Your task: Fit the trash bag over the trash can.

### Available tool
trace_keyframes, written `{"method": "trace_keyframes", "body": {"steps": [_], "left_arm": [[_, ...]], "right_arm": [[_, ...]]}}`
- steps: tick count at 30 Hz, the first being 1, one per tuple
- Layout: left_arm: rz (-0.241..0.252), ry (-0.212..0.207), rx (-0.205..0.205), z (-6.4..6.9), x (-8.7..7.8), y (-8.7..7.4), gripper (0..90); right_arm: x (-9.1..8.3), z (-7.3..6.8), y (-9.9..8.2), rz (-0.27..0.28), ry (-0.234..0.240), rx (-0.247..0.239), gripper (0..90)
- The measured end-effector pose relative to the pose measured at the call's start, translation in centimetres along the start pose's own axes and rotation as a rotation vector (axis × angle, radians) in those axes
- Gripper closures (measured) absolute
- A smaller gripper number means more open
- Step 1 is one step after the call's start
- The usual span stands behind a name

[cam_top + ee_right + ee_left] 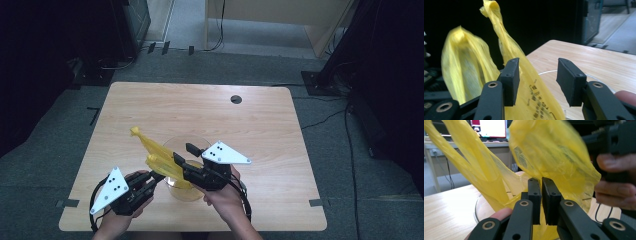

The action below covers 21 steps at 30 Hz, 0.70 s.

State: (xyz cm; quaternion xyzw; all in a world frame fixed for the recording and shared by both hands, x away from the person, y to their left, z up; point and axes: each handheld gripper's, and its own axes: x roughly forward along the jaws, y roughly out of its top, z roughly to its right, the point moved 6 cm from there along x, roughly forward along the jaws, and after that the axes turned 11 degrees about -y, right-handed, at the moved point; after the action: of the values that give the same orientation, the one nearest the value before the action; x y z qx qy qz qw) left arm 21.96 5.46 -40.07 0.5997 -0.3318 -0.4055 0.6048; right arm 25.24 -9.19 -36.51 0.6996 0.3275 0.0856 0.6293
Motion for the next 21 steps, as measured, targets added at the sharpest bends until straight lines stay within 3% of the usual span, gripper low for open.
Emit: {"method": "trace_keyframes", "body": {"steps": [2, 5, 12, 15, 18, 19, 21], "left_arm": [[-0.007, -0.002, 0.007, 0.1, 0.1, -0.1, 86.4], [-0.023, 0.003, 0.013, 0.1, 0.2, -0.4, 86.4], [-0.039, -0.016, 0.025, 0.5, 0.0, -0.9, 88.1], [-0.055, -0.025, 0.038, 0.7, -0.1, -1.2, 89.2], [-0.073, -0.003, 0.047, 0.7, -0.6, -1.6, 89.1], [-0.073, -0.003, 0.047, 0.7, -0.6, -1.6, 87.8], [-0.049, 0.056, 0.007, -0.2, -0.9, -1.3, 83.2]], "right_arm": [[-0.1, -0.1, 0.0, -0.002, 0.01, -0.002, 52.2], [-0.5, -0.6, -0.5, -0.044, 0.064, -0.031, 49.5], [-0.9, 0.0, -1.8, -0.072, 0.007, -0.07, 82.7], [-1.3, 0.5, -2.0, -0.051, -0.019, -0.062, 87.5], [-1.9, 0.7, -1.9, -0.027, 0.024, -0.03, 80.0], [-2.2, 0.7, -2.0, -0.024, 0.031, -0.021, 82.7], [-2.5, 0.8, -2.1, 0.0, -0.011, -0.052, 90.0]]}}
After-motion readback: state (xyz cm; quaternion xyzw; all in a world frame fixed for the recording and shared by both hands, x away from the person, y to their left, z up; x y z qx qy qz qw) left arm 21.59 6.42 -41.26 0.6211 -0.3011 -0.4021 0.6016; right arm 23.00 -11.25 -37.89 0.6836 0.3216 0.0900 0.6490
